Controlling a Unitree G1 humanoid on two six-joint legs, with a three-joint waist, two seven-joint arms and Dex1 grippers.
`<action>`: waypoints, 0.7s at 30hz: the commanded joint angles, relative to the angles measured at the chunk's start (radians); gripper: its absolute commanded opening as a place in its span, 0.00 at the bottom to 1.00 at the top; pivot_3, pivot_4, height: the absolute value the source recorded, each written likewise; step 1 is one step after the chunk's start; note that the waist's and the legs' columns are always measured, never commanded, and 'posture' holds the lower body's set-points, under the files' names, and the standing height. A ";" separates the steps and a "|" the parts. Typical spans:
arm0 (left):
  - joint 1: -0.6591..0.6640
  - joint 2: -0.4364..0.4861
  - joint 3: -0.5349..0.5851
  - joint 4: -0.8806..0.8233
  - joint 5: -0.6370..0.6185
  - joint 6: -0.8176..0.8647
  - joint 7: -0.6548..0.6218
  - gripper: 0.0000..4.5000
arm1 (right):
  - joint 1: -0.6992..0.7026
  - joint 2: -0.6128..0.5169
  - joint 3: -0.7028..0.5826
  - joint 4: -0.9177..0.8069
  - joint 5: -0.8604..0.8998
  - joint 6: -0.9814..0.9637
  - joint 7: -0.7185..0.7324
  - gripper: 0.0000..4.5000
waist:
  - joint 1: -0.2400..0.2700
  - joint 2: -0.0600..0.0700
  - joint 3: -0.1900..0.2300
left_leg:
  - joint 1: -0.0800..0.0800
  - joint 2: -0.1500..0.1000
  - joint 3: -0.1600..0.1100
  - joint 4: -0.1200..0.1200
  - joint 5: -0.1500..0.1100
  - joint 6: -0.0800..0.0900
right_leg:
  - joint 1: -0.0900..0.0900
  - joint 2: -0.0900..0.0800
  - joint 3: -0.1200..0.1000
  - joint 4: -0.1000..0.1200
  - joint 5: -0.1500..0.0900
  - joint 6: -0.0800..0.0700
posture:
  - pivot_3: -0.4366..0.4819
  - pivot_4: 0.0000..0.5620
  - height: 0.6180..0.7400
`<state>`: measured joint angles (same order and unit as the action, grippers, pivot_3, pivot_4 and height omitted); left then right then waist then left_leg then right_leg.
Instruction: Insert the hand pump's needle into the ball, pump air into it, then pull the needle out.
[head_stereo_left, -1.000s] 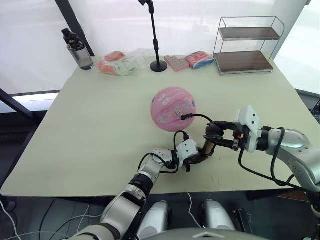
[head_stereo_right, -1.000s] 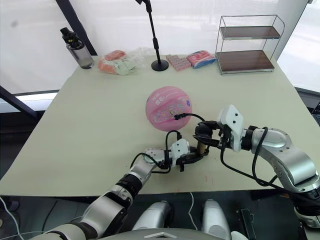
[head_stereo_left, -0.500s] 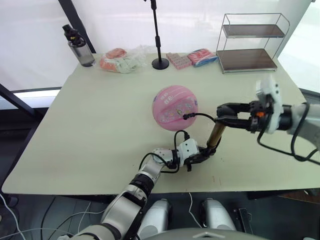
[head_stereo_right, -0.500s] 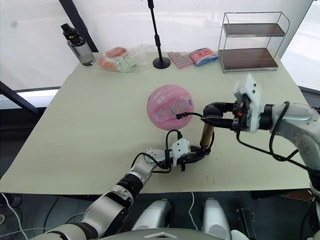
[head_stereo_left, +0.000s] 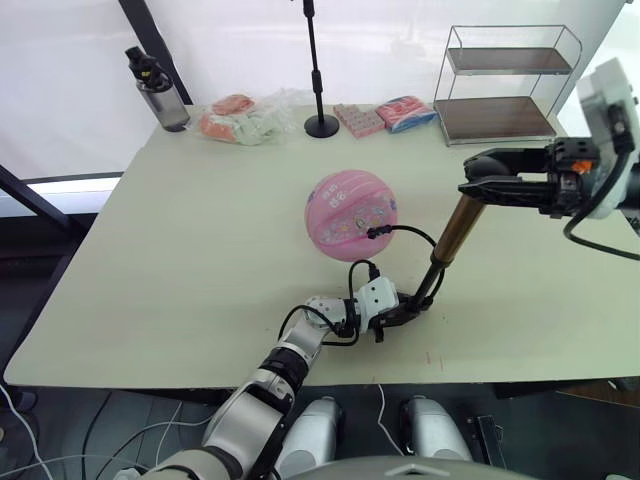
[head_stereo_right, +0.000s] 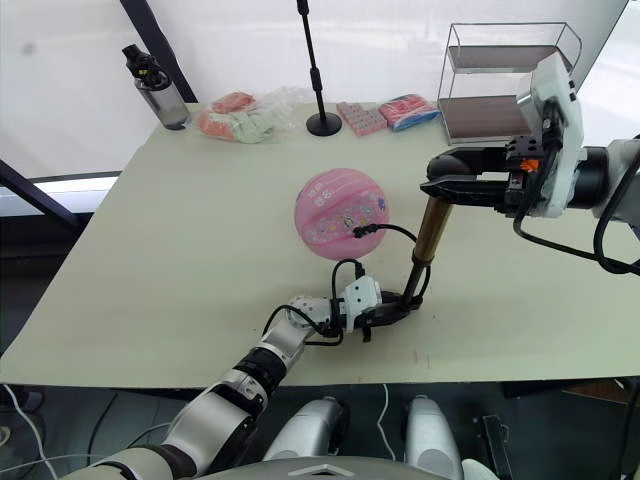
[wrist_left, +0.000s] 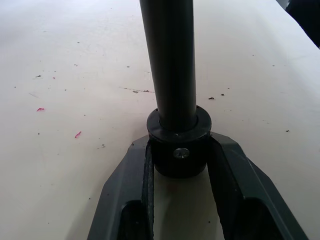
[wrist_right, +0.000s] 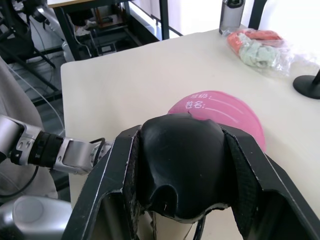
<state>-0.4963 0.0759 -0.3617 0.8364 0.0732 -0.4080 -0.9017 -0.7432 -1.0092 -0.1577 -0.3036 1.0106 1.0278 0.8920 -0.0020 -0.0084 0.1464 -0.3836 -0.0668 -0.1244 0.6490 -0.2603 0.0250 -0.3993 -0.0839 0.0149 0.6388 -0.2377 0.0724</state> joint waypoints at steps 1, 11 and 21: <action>0.038 0.021 -0.026 0.066 0.042 0.021 -0.013 0.24 | -0.064 -0.027 -0.091 0.014 -0.010 -0.029 -0.026 0.38 | 0.002 0.000 0.000 | 0.000 0.000 0.000 0.000 0.000 0.000 | -0.001 0.000 0.000 0.000 0.000 0.000 | 0.48 0.27 1.00; 0.033 0.019 -0.025 0.070 0.044 0.021 -0.010 0.24 | -0.062 -0.006 -0.074 0.017 -0.007 -0.013 -0.025 0.38 | 0.013 0.000 0.000 | -0.006 0.000 0.001 0.001 0.000 0.000 | -0.008 0.000 0.001 0.002 0.000 -0.001 | 0.48 0.27 1.00; 0.033 0.019 -0.023 0.070 0.042 0.021 -0.008 0.24 | 0.101 0.074 -0.002 -0.073 -0.049 -0.038 -0.054 0.38 | 0.012 0.001 -0.001 | -0.004 0.000 0.003 0.001 0.000 0.000 | -0.007 0.001 0.003 0.003 0.001 -0.001 | 0.48 0.27 1.00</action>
<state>-0.5044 0.0723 -0.3637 0.8457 0.0756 -0.4114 -0.9068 -0.6571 -0.9414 -0.1721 -0.3546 0.9924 1.0043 0.8610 0.0097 -0.0076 0.1458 -0.3863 -0.0663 -0.1217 0.6500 -0.2602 0.0250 -0.4052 -0.0828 0.0176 0.6417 -0.2373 0.0718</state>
